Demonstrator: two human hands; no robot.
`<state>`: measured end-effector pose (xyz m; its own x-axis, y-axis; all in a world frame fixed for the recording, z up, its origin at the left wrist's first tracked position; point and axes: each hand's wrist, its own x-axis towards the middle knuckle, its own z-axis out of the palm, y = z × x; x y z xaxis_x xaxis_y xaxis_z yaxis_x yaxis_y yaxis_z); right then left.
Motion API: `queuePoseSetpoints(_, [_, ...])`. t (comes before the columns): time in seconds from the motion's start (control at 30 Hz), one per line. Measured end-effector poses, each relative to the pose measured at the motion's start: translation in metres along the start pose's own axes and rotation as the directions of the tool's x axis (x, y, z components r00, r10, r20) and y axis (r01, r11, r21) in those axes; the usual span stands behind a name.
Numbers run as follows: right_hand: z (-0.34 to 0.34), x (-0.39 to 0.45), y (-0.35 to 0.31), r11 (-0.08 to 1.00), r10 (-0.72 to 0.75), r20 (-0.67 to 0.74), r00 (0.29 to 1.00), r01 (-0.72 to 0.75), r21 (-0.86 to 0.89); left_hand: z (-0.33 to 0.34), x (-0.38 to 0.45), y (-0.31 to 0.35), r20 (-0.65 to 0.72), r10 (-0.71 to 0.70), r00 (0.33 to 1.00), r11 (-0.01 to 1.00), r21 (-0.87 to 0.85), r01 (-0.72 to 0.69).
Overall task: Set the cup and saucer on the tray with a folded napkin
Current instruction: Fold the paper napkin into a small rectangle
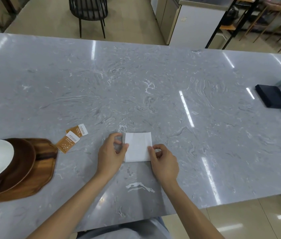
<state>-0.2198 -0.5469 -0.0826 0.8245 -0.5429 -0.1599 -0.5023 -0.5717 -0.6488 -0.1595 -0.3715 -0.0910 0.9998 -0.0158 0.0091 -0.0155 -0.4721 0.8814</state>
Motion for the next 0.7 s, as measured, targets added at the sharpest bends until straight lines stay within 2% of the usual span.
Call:
queuePoseSetpoints(0.1, [0.0, -0.002, 0.0, 0.999, -0.035, -0.011, 0.999, 0.035, 0.004, 0.0, 0.0, 0.002, 0.011, 0.095, 0.995, 0.982, 0.163, -0.095])
queuePoseSetpoints(0.17, [-0.001, -0.004, -0.001, 0.995, -0.097, -0.021, 0.995, 0.097, -0.014, 0.001, 0.0, 0.007, 0.034, 0.195, 0.98, 0.929, 0.314, -0.196])
queuePoseSetpoints(0.27, [0.0, -0.003, -0.002, 0.953, -0.288, -0.028, 0.957, 0.284, -0.11, 0.003, 0.004, 0.015, 0.12, 0.4, 0.909, 0.781, 0.473, -0.406])
queuePoseSetpoints(0.33, [0.003, 0.002, -0.004, 0.886, -0.423, -0.026, 0.906, 0.407, -0.222, 0.006, 0.007, 0.022, 0.185, 0.457, 0.87, 0.706, 0.519, -0.481])
queuePoseSetpoints(0.4, [0.007, 0.01, -0.005, 0.838, -0.483, 0.009, 0.876, 0.465, -0.286, 0.011, 0.01, 0.025, 0.285, 0.427, 0.858, 0.662, 0.549, -0.511])
queuePoseSetpoints(0.5, [0.014, 0.024, -0.002, 0.781, -0.527, 0.138, 0.839, 0.542, -0.311, 0.017, 0.011, 0.014, 0.416, 0.283, 0.864, 0.627, 0.601, -0.495])
queuePoseSetpoints(0.6, [0.019, 0.036, 0.005, 0.757, -0.528, 0.237, 0.815, 0.579, -0.304, 0.017, 0.008, -0.001, 0.448, 0.183, 0.875, 0.589, 0.662, -0.462])
queuePoseSetpoints(0.7, [0.021, 0.042, 0.012, 0.732, -0.52, 0.285, 0.805, 0.592, -0.336, 0.016, 0.005, -0.009, 0.432, 0.17, 0.886, 0.591, 0.674, -0.443])
